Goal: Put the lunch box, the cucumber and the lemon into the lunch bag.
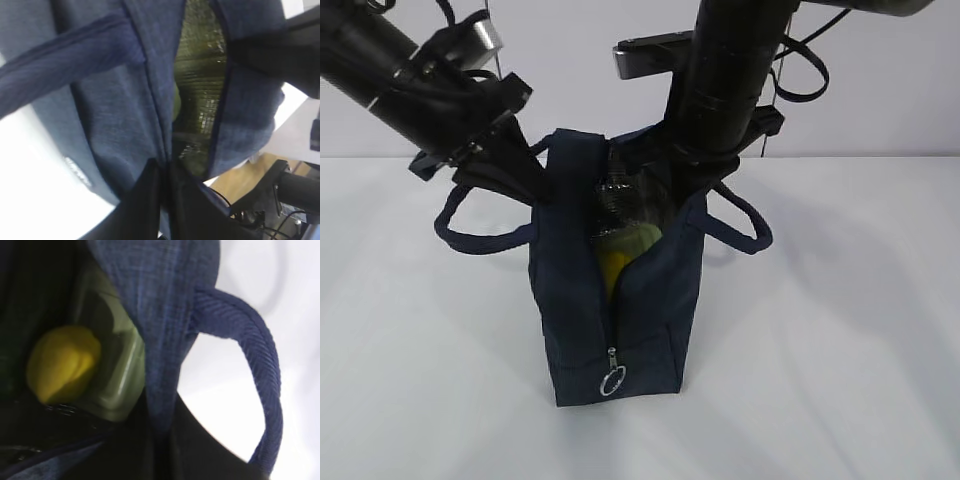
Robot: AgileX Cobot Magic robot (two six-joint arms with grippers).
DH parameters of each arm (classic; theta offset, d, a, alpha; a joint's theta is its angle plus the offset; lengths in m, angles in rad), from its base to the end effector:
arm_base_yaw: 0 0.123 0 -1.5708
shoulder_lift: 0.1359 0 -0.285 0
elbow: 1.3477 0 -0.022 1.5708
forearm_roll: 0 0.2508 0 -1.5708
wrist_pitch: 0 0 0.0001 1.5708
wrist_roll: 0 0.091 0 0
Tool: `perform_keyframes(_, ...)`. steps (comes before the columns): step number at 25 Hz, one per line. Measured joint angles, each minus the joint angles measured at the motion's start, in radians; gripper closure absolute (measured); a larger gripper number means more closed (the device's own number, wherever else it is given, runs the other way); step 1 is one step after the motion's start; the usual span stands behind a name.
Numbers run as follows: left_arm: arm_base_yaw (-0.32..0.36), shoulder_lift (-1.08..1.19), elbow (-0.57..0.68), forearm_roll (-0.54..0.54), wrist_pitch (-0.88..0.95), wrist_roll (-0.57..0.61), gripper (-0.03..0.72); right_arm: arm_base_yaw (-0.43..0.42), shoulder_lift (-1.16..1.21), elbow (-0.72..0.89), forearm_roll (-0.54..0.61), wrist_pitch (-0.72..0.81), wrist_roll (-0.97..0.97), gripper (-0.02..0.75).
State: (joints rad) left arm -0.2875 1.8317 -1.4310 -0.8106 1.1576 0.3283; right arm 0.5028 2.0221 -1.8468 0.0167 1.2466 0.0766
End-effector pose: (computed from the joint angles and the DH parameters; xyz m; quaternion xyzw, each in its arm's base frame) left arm 0.3400 -0.1636 0.2635 0.1446 0.9171 -0.3675 0.0533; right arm 0.3768 0.2089 0.2716 -0.2083 0.9709 0.0415 0.1105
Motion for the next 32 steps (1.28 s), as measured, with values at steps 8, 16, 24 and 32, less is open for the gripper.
perform_keyframes(8, -0.037, 0.011, 0.000, -0.010, -0.043, 0.001, 0.611, 0.000, 0.000, 0.000, 0.028, 0.000, -0.001, 0.650)
perform_keyframes(16, -0.037, 0.011, 0.000, -0.010, -0.023, 0.001, 0.305, 0.000, 0.000, 0.000, 0.048, -0.001, -0.001, 0.290)
perform_keyframes(24, -0.037, 0.012, -0.070, -0.008, 0.046, -0.007, 0.291, 0.000, -0.011, -0.001, 0.104, -0.002, -0.006, 0.265)
perform_keyframes(32, -0.037, 0.008, -0.103, 0.112, 0.051, -0.101, 0.316, 0.000, -0.104, -0.004, 0.021, -0.002, -0.009, 0.265)
